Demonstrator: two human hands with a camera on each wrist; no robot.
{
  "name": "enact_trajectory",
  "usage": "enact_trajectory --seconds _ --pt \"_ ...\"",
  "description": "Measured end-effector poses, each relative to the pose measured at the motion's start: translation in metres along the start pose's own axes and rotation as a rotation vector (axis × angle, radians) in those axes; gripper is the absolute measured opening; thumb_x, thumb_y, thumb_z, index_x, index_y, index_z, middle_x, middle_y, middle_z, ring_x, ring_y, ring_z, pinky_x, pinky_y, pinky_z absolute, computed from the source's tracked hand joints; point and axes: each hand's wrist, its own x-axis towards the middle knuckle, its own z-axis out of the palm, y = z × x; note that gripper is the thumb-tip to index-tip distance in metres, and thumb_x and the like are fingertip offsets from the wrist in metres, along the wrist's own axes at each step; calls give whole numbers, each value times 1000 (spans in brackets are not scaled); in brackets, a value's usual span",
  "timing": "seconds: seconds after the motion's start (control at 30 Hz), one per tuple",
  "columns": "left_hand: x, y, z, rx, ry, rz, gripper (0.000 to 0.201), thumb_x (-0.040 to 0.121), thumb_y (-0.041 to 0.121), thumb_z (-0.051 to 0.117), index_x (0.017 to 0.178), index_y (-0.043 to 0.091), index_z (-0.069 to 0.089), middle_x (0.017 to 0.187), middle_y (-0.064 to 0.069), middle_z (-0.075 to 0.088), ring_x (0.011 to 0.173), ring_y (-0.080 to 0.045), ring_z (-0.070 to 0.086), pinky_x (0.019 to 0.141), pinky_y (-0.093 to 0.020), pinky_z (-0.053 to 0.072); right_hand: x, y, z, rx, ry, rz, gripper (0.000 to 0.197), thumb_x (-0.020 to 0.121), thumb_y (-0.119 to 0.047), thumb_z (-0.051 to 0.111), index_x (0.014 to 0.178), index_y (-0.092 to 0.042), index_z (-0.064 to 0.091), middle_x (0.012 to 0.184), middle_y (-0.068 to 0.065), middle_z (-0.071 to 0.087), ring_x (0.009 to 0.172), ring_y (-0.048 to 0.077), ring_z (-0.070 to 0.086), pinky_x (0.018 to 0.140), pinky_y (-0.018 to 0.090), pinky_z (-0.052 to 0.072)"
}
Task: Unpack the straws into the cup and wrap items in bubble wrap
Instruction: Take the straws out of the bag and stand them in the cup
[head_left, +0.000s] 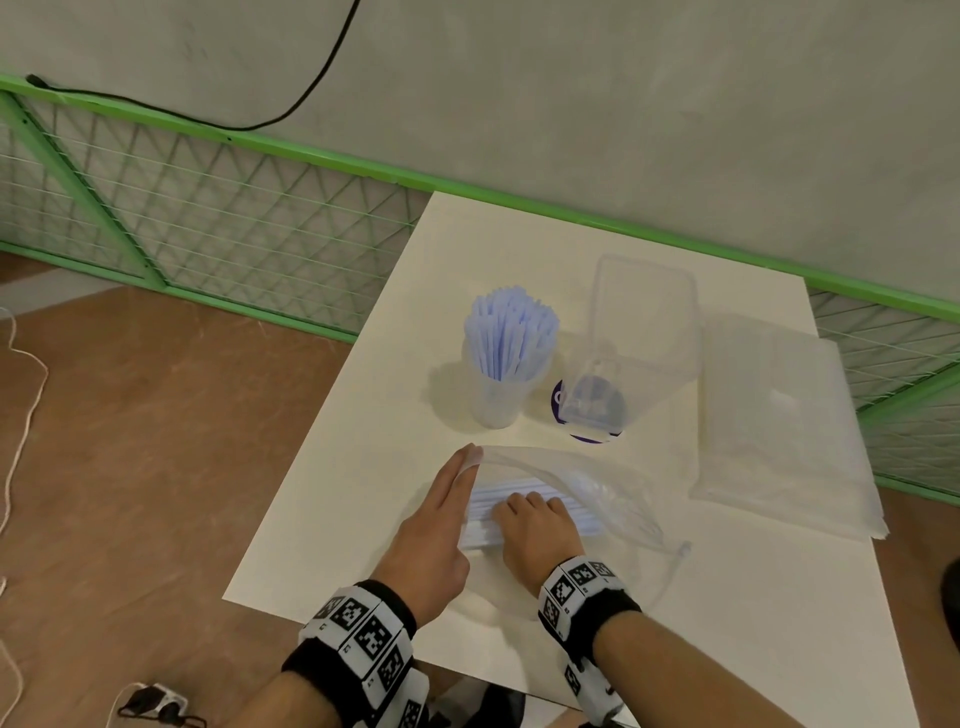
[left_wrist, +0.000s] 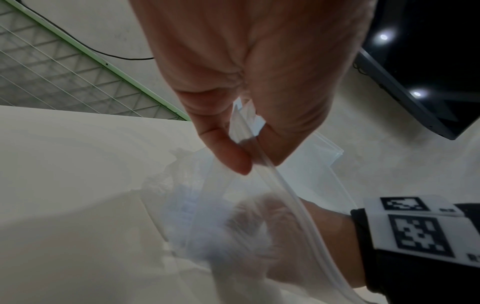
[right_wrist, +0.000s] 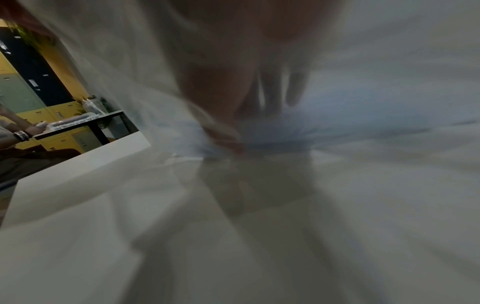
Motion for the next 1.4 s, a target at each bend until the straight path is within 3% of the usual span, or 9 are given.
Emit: enact_trajectory --seconds 0.13,0.43,0.6,0.7,0.77,0.83,1.0,1.17,1.4 --pt "1 0 0 -4 3 -4 104 76 -13 47 155 37 3 154 35 -13 127 -7 47 77 -9 37 5 3 6 -85 -50 -25 30 92 -14 47 120 -12 55 124 8 53 118 30 47 101 42 33" --pt "3 -1 -1 -14 1 -10 104 77 -13 48 154 39 2 147 43 -18 126 -5 48 68 -1 36 6 2 -1 -119 -110 -84 24 89 -24 50 111 -19 58 111 5 62 108 28 54 100 43 32" --pt "5 -7 -4 -33 18 -20 105 76 -16 47 154 38 3 144 46 -19 123 -6 49 66 0 37 -10 16 -14 133 22 -110 38 87 -41 47 117 -18 48 103 2 66 96 29 61 86 38 38" --pt "9 -10 -5 -41 41 -13 106 74 -16 47 154 39 4 147 44 -14 119 -8 52 68 -3 39 -24 23 -32 398 221 -117 22 81 -47 45 88 -27 51 76 -3 65 70 26 60 62 29 36" --pt "11 -10 -7 -33 56 -10 106 73 -16 46 155 38 5 152 39 -9 121 -9 52 74 -10 44 -34 25 -44 580 362 -72 18 79 -42 50 71 -32 38 58 -9 47 55 14 44 56 25 29" --pt "13 -8 -8 -25 69 0 105 73 -16 46 155 37 7 155 34 -6 123 -9 50 79 -16 49 -42 25 -55 892 479 17 33 83 -33 61 63 -27 36 55 -6 39 54 8 35 53 21 30" --pt "15 -6 -8 -30 67 5 105 74 -17 48 155 37 6 157 31 -5 126 -9 49 76 -7 42 -47 21 -65 1306 463 219 21 82 -18 76 66 -17 64 70 6 64 63 10 56 63 19 44" --pt "17 -5 -6 -20 61 13 104 74 -17 48 155 36 8 158 29 -3 127 -11 49 74 -3 39 -42 25 -57 1178 497 305 21 76 -17 78 68 -31 65 89 -8 64 86 6 62 77 18 46" --pt "20 -4 -5 -8 64 28 104 75 -16 48 155 35 7 158 30 -4 130 -12 46 80 -8 40 -38 37 -65 917 348 250 30 75 -31 64 50 -27 48 50 -8 48 50 7 48 54 20 38"
